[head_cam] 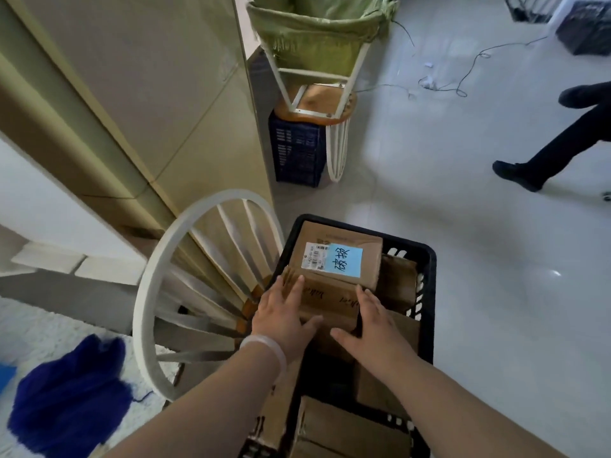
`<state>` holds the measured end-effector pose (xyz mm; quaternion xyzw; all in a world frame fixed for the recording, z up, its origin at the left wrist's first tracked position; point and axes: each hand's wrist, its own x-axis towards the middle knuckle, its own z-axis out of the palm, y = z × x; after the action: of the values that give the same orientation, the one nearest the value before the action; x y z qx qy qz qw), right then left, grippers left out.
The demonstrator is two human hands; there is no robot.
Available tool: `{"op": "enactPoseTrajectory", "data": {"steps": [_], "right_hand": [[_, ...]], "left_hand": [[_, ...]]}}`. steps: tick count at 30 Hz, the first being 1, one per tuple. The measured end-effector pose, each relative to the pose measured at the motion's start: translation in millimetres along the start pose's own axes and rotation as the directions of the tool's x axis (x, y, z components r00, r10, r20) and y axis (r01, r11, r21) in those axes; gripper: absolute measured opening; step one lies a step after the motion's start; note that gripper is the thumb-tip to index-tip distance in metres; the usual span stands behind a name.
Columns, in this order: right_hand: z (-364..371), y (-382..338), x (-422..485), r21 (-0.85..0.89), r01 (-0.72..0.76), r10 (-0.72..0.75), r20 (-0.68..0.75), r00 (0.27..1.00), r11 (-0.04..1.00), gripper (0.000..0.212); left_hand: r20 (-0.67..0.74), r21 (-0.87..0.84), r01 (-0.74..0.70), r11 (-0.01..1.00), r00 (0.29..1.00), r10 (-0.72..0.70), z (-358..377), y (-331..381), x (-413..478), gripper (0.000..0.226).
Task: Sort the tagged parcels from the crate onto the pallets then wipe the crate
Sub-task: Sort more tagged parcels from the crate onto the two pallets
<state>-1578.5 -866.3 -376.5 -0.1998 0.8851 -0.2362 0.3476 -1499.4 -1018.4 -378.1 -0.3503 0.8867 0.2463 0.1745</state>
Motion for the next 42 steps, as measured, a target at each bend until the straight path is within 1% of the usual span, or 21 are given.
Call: {"op": "enactPoseTrajectory", "data": {"steps": [3, 6, 7, 9, 11, 13, 16, 18, 20, 22, 24, 26, 28, 31, 33, 36, 40, 42], "right_hand": [[9.5, -3.4, 17.9, 0.131, -0.081, 0.083, -0.008, 0.997, 0.988, 0.099], [16.2, -4.7, 27.5, 0.261, -0.164, 0.162, 0.028, 0.986, 0.951, 0.099], [18.0, -4.9, 28.8, 0.29, -0.187, 0.179, 0.051, 0.982, 0.939, 0.098], [20.7, -5.2, 29.1, 0.321, -0.218, 0.203, 0.079, 0.976, 0.922, 0.094], [22.0, -5.0, 27.6, 0.353, -0.226, 0.218, 0.062, 0.974, 0.908, 0.091], [22.3, -5.3, 23.6, 0.382, -0.223, 0.228, 0.031, 0.973, 0.897, 0.09], [18.5, -8.5, 15.4, 0.412, -0.224, 0.247, -0.003, 0.969, 0.883, 0.087], [13.1, -10.9, 9.5, 0.427, -0.204, 0.243, -0.038, 0.969, 0.881, 0.085], [5.1, -13.1, 3.2, 0.43, -0.187, 0.24, -0.073, 0.968, 0.883, 0.078], [-4.0, -15.5, -3.6, 0.441, -0.196, 0.249, -0.067, 0.966, 0.876, 0.065], [-11.5, -16.6, -11.6, 0.527, -0.209, 0.276, -0.051, 0.96, 0.824, 0.05], [-16.5, -14.9, -21.0, 0.629, -0.22, 0.32, -0.048, 0.946, 0.745, 0.039], [-19.7, -11.1, -30.3, 0.689, -0.225, 0.355, -0.051, 0.933, 0.689, 0.034], [-25.6, -5.4, -43.3, 0.723, -0.204, 0.372, -0.077, 0.925, 0.659, 0.03], [-31.4, -2.5, -50.3, 0.74, -0.183, 0.37, -0.096, 0.924, 0.647, 0.034], [-40.6, 2.3, -60.3, 0.775, -0.181, 0.344, -0.05, 0.938, 0.605, 0.055], [-48.8, 7.7, -71.1, 0.767, -0.185, 0.28, 0.007, 0.96, 0.615, 0.062], [-51.4, 11.4, -77.3, 0.776, -0.179, 0.265, 0.017, 0.964, 0.605, 0.064]], "left_hand": [[0.068, 0.017, 0.018, 1.0, 0.998, -0.02, 1.3, -2.8, 16.9, 0.082], [0.081, 0.029, 0.004, 1.0, 0.997, -0.006, 3.4, -5.9, 24.2, 0.081], [0.07, 0.012, -0.001, 1.0, 0.998, 0.0, 4.1, -7.1, 26.3, 0.081], [0.05, -0.088, 0.013, 0.996, 0.999, -0.009, 3.9, -9.3, 30.4, 0.079], [0.021, -0.221, 0.047, 0.974, 0.999, -0.043, 2.3, -10.9, 34.4, 0.077], [-0.016, -0.295, 0.086, 0.952, 0.995, -0.095, -0.9, -11.0, 34.0, 0.08], [-0.035, -0.278, 0.112, 0.954, 0.991, -0.126, -7.8, -7.4, 26.2, 0.088], [-0.04, -0.283, 0.113, 0.953, 0.991, -0.129, -12.1, -4.3, 18.3, 0.088], [-0.071, -0.341, 0.115, 0.933, 0.986, -0.148, -17.2, -1.0, 8.6, 0.082], [-0.132, -0.406, 0.099, 0.908, 0.977, -0.166, -20.2, 1.3, -2.2, 0.076], [-0.158, -0.492, 0.084, 0.867, 0.97, -0.183, -22.0, 4.3, -14.5, 0.07], [-0.166, -0.574, 0.069, 0.816, 0.966, -0.199, -22.2, 9.1, -27.1, 0.062], [-0.201, -0.609, 0.042, 0.792, 0.958, -0.205, -20.4, 14.3, -38.4, 0.055], [-0.238, -0.653, 0.003, 0.757, 0.948, -0.21, -19.4, 24.0, -55.7, 0.049], [-0.267, -0.681, -0.041, 0.731, 0.943, -0.197, -19.9, 29.2, -66.4, 0.048], [-0.312, -0.705, -0.116, 0.699, 0.936, -0.16, -20.0, 33.3, -80.5, 0.052], [-0.317, -0.712, -0.156, 0.685, 0.941, -0.116, -16.0, 37.9, -93.3, 0.055], [-0.327, -0.714, -0.161, 0.682, 0.937, -0.121, -16.1, 43.2, -98.5, 0.063]]}}
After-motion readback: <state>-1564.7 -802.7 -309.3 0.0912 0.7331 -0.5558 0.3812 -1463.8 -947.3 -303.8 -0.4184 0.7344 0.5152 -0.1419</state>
